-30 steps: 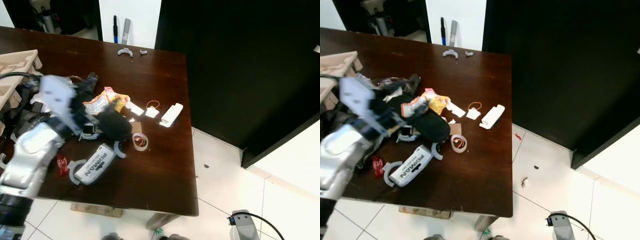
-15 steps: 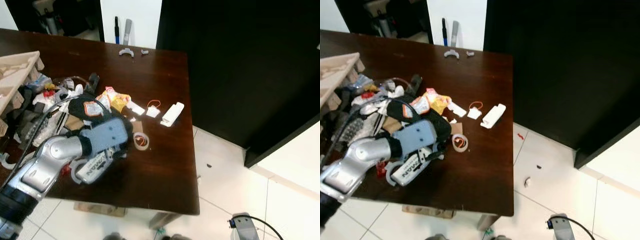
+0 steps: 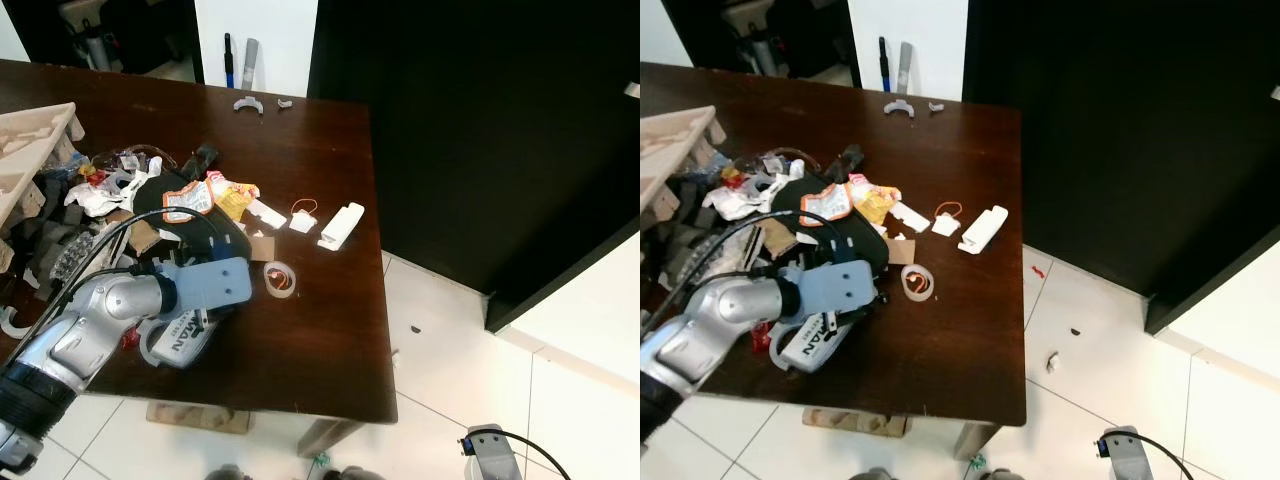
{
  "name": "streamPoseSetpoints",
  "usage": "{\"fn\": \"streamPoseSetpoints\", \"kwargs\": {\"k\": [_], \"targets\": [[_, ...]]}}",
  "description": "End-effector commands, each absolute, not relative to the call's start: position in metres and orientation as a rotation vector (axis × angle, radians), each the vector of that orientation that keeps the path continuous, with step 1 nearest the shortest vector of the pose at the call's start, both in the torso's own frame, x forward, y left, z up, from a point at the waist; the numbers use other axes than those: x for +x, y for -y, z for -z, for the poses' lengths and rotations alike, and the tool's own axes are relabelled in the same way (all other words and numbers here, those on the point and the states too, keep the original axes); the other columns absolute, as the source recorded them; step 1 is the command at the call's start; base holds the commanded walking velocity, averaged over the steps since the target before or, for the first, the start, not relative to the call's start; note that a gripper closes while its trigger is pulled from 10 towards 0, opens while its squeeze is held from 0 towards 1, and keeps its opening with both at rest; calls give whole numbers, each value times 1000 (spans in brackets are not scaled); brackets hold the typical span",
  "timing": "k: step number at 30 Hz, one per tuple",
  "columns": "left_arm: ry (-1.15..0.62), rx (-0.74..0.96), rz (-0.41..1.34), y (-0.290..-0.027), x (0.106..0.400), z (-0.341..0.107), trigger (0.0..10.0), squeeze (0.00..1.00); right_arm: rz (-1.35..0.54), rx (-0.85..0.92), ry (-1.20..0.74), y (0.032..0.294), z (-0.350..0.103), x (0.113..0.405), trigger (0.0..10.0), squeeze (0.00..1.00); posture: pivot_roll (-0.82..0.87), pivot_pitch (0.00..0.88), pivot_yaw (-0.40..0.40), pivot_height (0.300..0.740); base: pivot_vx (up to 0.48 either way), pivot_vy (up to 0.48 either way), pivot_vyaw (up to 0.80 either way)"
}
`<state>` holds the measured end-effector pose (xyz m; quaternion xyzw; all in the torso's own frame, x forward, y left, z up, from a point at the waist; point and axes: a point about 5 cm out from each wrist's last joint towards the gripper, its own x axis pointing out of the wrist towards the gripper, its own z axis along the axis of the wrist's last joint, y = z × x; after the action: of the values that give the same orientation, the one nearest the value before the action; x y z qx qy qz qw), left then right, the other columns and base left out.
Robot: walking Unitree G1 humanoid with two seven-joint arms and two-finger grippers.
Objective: Picking trash to rubbish bin
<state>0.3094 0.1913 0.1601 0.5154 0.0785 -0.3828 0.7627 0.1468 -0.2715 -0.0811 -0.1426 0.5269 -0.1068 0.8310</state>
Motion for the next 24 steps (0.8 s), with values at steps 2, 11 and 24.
{"fn": "streamPoseSetpoints", "kwargs": {"k": [2,11,24], "targets": [[-187,1157,803,-199,310,-160,10000,0,239,-312,-1153,277,83,136,10000,0,130,135,-66,740,0,0,0],[-106,1169,720,-198,318,-175,10000,0,237,-315,-1155,278,83,135,10000,0,130,135,-66,740,0,0,0],[-215,1160,690,-221,318,-154,0,0,236,-315,-1152,277,83,136,10000,0,122,141,-67,740,0,0,0]]}}
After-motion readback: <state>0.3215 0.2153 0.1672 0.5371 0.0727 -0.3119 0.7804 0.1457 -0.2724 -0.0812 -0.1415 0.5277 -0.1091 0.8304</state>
